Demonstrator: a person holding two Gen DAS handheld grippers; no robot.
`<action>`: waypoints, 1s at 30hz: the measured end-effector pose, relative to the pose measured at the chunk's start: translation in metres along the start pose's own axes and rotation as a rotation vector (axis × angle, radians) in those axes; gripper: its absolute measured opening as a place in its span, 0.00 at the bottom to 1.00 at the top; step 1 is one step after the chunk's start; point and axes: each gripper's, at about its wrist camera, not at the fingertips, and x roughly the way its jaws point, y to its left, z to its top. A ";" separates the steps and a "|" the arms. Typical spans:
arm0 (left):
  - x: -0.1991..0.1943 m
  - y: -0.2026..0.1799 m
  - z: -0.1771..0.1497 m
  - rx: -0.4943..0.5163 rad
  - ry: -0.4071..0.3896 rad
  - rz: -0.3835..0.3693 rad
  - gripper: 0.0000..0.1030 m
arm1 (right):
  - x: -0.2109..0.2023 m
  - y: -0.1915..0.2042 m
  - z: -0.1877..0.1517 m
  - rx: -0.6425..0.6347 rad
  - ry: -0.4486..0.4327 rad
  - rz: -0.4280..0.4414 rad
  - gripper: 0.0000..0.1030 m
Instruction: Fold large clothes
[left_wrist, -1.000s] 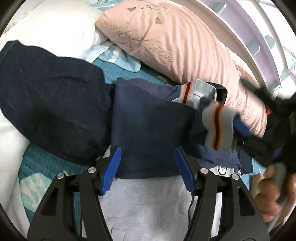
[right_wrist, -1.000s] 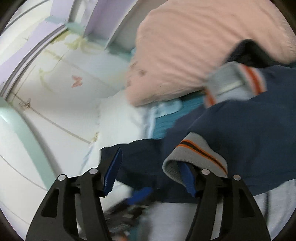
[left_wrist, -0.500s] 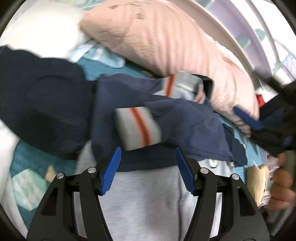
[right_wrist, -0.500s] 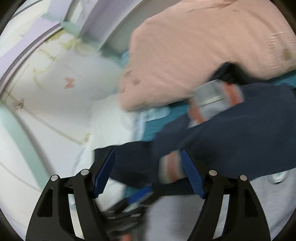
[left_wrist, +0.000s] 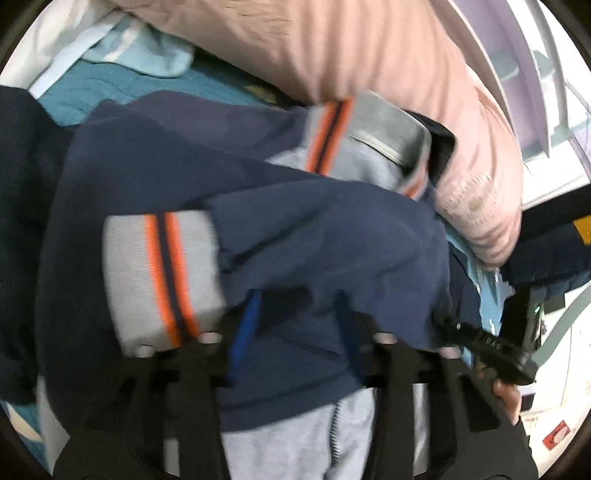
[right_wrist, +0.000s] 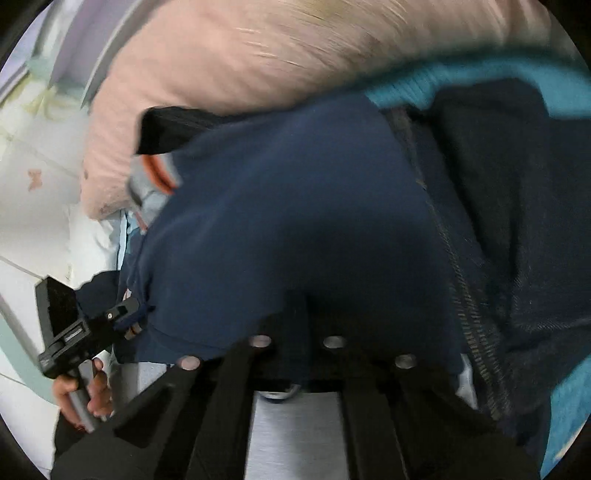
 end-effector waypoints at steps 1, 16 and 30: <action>0.000 0.005 0.002 -0.024 0.005 -0.020 0.32 | 0.001 -0.002 -0.001 -0.004 0.001 0.008 0.00; -0.084 0.006 0.041 0.098 -0.096 0.130 0.82 | -0.037 0.024 0.039 -0.187 -0.075 -0.120 0.20; -0.034 0.070 0.088 -0.102 -0.043 0.173 0.81 | -0.027 0.012 0.077 -0.155 -0.084 -0.150 0.31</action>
